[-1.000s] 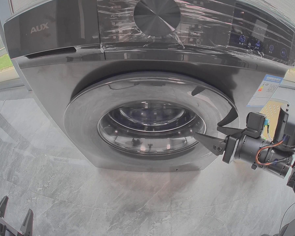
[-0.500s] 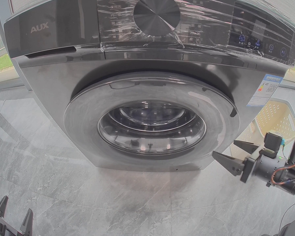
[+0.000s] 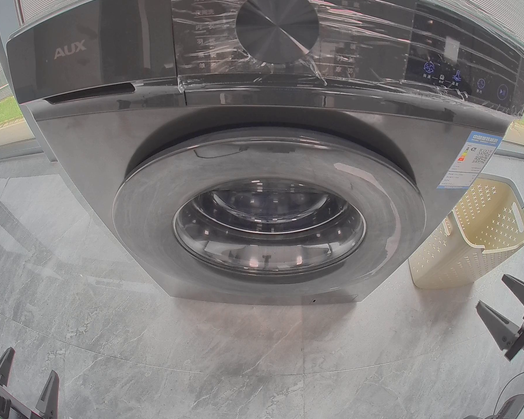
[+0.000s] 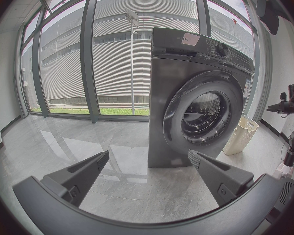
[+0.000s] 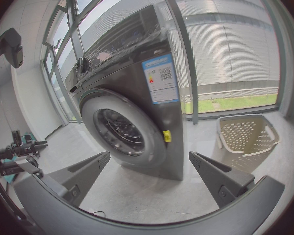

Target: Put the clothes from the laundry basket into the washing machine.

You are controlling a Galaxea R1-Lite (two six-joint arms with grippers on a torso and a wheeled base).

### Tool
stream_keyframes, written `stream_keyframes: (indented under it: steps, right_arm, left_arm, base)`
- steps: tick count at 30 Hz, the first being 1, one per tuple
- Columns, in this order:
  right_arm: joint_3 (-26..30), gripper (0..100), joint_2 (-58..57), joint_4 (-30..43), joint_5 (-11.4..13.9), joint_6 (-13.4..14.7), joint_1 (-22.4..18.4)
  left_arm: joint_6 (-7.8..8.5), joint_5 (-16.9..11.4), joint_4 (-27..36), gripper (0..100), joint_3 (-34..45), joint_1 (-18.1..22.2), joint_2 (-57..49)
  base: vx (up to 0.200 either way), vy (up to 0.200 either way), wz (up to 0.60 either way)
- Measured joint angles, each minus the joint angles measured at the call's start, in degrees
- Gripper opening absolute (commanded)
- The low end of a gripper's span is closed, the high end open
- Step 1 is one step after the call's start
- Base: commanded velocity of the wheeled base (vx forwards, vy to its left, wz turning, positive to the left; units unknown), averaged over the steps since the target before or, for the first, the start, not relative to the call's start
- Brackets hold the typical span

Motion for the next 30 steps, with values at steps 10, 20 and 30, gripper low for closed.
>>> stream_keyframes:
  steps: [10, 20, 30]
  right_arm:
    - [2.38, 100, -26.77, 27.83, 2.34, -2.93, -13.07]
    - [2.62, 100, -39.19, 40.28, 1.63, -5.52, -22.03]
    - [2.62, 100, -41.68, 38.53, 1.52, -5.94, -23.47]
  left_arm:
    - [0.02, 0.02, 0.00, 100, 0.00, 0.00, 0.00]
    - [0.05, 0.05, 0.00, 100, 0.00, 0.00, 0.00]
    - [0.02, 0.09, 0.00, 100, 0.00, 0.00, 0.00]
  base:
    - [0.000, 0.000, 0.00]
    - [0.000, 0.000, 0.00]
    - [0.000, 0.000, 0.00]
